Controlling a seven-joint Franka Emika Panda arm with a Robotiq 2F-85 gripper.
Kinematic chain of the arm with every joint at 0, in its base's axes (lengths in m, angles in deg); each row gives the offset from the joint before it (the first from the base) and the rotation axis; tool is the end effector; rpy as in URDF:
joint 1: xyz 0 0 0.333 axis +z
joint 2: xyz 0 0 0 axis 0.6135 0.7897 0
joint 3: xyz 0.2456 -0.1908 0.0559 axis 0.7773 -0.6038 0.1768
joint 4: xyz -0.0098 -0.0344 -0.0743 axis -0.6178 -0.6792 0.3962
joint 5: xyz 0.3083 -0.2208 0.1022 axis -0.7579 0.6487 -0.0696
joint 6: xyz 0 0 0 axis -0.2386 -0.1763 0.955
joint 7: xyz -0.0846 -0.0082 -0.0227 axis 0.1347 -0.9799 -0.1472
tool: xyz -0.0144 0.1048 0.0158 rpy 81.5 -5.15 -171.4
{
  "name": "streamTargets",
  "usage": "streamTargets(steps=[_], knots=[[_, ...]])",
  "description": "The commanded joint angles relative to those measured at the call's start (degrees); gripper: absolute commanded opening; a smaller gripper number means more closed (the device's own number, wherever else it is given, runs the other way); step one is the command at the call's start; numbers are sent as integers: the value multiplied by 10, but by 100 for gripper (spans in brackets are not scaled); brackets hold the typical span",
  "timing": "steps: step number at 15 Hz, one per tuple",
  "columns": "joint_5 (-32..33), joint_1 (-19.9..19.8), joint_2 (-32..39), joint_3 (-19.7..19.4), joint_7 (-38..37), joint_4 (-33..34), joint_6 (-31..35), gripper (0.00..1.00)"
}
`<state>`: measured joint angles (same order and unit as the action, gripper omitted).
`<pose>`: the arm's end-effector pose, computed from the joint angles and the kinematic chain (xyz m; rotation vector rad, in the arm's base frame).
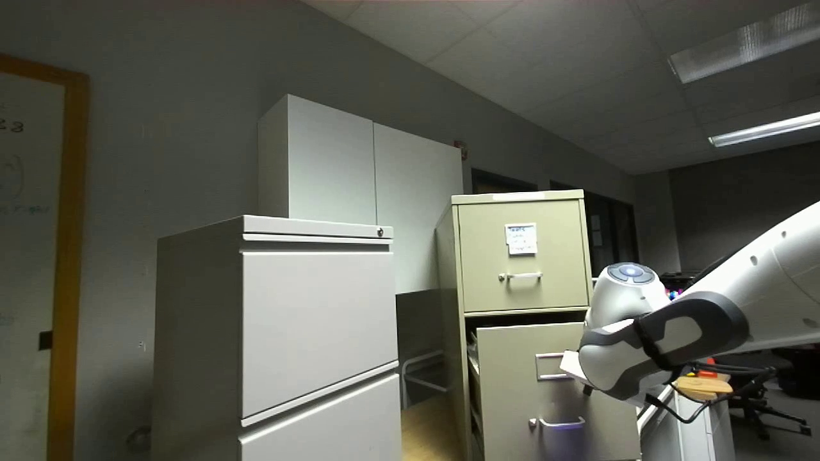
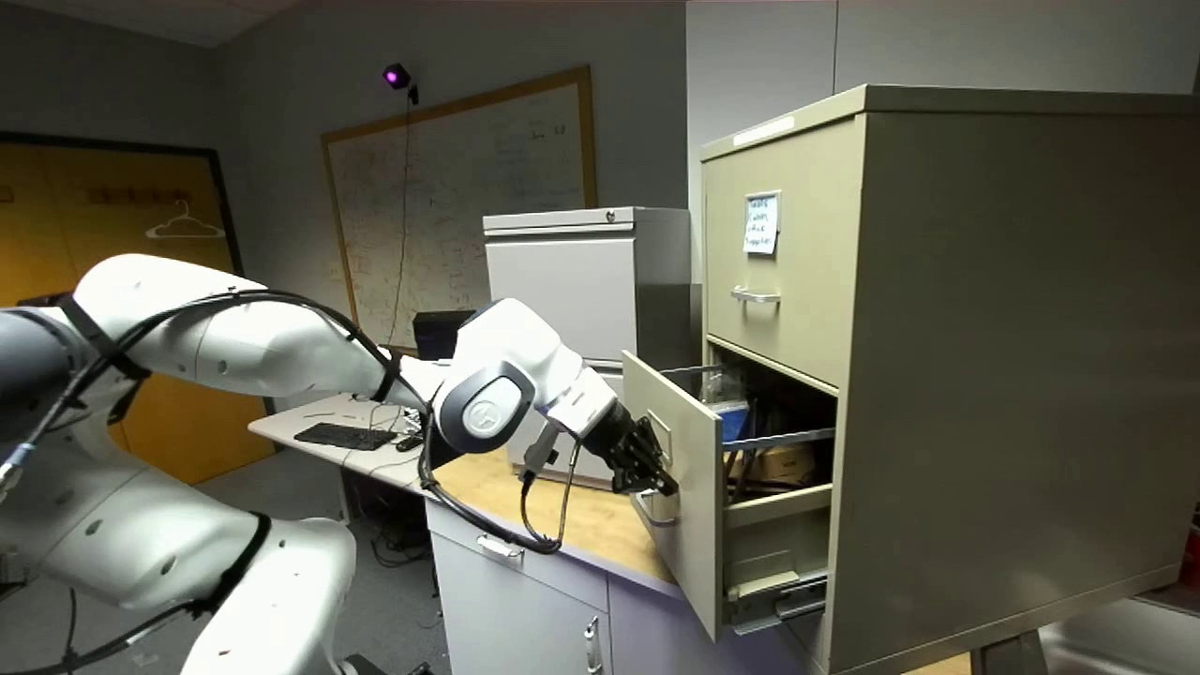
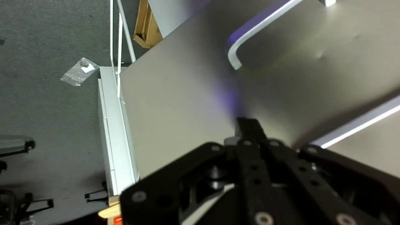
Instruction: Close the bottom drawer of the file cabinet
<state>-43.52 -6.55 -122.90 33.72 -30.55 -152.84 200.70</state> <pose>0.3035 -0.1995 0.4944 2.1723 -1.8387 1.0673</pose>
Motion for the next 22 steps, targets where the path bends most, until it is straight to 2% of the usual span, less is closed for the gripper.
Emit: streamTargets(steps=[1, 5, 11, 16, 22], knots=[[9, -69, 62, 81, -104, 59, 82, 0], [33, -179, 97, 196, -212, 112, 105, 0], [91, -324, 138, 345, -322, 208, 65, 0], [134, -416, 173, 437, -376, 280, 19, 0], [196, -500, 216, 524, -426, 355, -45, 0]])
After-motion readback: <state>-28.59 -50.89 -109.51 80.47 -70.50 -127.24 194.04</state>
